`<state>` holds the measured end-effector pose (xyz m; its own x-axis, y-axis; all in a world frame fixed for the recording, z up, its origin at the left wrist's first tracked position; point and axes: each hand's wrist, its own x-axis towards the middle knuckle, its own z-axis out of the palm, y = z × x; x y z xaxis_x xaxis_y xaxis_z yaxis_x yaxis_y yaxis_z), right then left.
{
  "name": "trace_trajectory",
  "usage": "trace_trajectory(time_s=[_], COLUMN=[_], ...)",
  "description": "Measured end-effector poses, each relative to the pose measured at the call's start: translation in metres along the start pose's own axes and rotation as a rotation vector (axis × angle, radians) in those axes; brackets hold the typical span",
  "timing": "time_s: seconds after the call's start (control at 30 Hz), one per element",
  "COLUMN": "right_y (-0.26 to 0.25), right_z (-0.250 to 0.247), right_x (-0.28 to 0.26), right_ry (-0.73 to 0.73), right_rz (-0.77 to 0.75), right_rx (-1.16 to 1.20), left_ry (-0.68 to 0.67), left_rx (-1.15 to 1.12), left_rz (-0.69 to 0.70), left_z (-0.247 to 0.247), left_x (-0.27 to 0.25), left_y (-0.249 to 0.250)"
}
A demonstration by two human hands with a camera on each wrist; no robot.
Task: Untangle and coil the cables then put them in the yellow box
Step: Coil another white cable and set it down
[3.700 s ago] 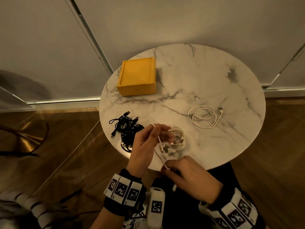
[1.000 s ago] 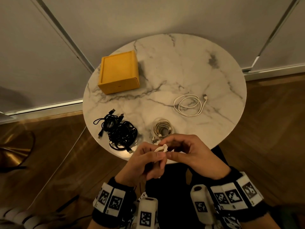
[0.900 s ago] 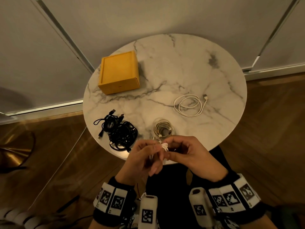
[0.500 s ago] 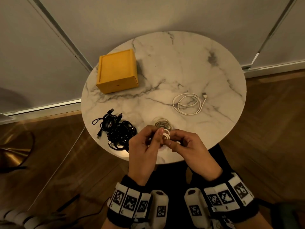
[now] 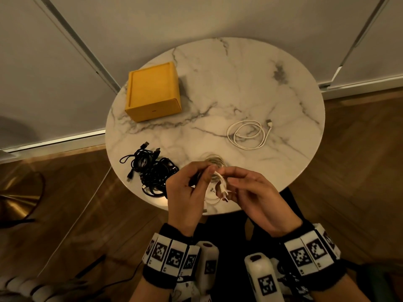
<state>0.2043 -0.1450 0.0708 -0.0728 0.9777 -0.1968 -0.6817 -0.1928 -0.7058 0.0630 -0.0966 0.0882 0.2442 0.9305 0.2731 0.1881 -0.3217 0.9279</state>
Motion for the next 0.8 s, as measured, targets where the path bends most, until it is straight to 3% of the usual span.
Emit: trace_trajectory(time_s=[0.17,0.33,0.5,0.63,0.8], right_y=[-0.005,-0.016,-0.012,-0.011,-0.009], right_z=[0.002,-0.002,-0.006,-0.012,-0.011], right_x=[0.0,-0.003,-0.007,-0.004,-0.004], right_ry=[0.041,-0.016,0.091,0.105,0.158], right_rz=[-0.023,0.102,0.139,0.129,0.064], right_rx=[-0.41,-0.401,-0.427,-0.428,-0.168], left_ry=[-0.071,-0.257,-0.397,-0.347,-0.254], left_rx=[-0.041,-0.145,-0.152,-0.112,-0.108], left_rz=[-0.043,-0.125,-0.27,-0.258,-0.25], left_z=[-0.004,-0.009,-0.023,-0.026,-0.021], left_x=[0.004,0.009,0.01,0.008,0.003], left_y=[-0.002,0.001,-0.008,-0.013,-0.014])
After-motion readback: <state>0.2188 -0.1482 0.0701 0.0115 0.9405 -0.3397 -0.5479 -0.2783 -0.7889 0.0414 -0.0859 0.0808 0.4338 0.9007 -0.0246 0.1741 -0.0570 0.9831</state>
